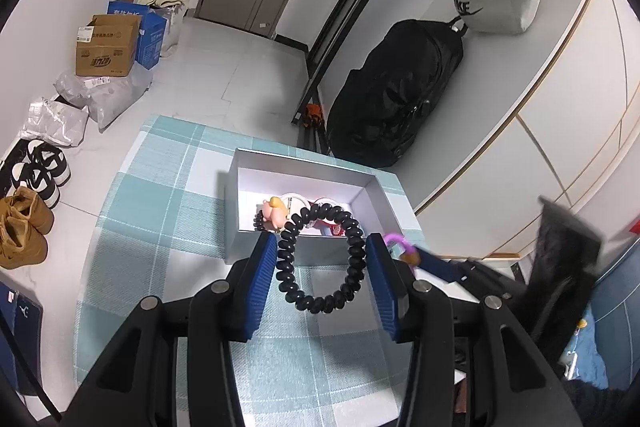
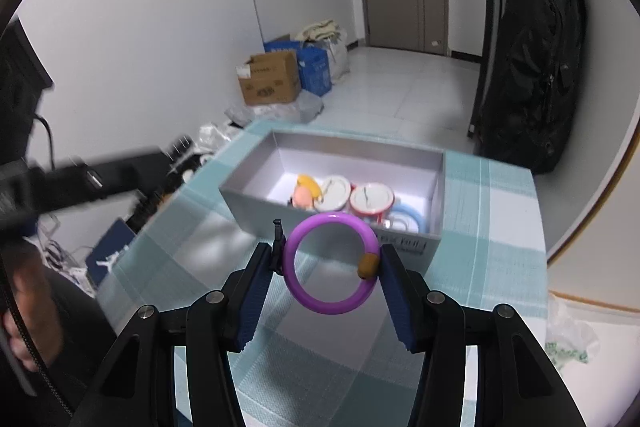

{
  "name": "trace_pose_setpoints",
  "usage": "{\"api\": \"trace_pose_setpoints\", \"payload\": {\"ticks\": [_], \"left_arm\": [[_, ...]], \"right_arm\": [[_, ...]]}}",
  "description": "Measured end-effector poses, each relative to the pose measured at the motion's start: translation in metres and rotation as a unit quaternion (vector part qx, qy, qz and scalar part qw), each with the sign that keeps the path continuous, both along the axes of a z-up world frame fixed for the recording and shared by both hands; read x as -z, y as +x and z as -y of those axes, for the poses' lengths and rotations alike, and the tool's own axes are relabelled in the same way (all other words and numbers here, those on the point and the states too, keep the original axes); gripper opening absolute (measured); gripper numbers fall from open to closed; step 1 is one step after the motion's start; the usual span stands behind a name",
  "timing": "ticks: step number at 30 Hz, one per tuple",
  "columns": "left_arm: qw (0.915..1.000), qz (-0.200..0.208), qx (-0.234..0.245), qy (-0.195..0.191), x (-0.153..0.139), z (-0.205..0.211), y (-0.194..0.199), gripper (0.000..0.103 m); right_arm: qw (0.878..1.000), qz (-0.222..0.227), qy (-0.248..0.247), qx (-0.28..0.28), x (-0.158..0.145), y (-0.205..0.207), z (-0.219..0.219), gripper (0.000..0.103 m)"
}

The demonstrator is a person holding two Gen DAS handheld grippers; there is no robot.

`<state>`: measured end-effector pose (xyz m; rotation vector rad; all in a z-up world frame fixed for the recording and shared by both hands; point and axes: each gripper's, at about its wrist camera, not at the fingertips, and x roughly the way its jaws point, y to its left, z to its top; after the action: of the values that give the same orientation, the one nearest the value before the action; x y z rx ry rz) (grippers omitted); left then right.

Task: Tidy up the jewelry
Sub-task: 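Grasp the purple ring with the right tool while the left holds the bracelet, then carry the bracelet and purple ring into the box and open both tools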

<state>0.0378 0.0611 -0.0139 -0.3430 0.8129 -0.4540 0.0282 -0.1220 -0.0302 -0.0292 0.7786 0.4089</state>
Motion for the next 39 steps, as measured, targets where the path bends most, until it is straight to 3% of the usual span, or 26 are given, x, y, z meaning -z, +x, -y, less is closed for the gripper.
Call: {"api": "trace_pose_setpoints", "payload": {"ticks": [9, 18, 31, 39], "left_arm": [[0.9997, 0.002, -0.001, 0.026, 0.000, 0.024, 0.022, 0.040], [0.9991, -0.018, -0.017, 0.034, 0.011, 0.034, 0.054, 0.040], [0.9966, -0.028, 0.013, 0.076, 0.026, 0.055, 0.082, 0.040], [0.9951, -0.042, 0.015, 0.089, 0.035, 0.056, 0.089, 0.040]], "right_arm": [[0.998, 0.004, 0.058, -0.007, -0.014, 0.023, 0.017, 0.052], [0.997, -0.011, 0.072, -0.034, -0.017, 0.063, 0.023, 0.052], [0.987, -0.057, 0.145, -0.045, -0.006, 0.110, 0.042, 0.052], [0.986, -0.075, 0.145, -0.041, 0.005, 0.123, 0.046, 0.052]]}}
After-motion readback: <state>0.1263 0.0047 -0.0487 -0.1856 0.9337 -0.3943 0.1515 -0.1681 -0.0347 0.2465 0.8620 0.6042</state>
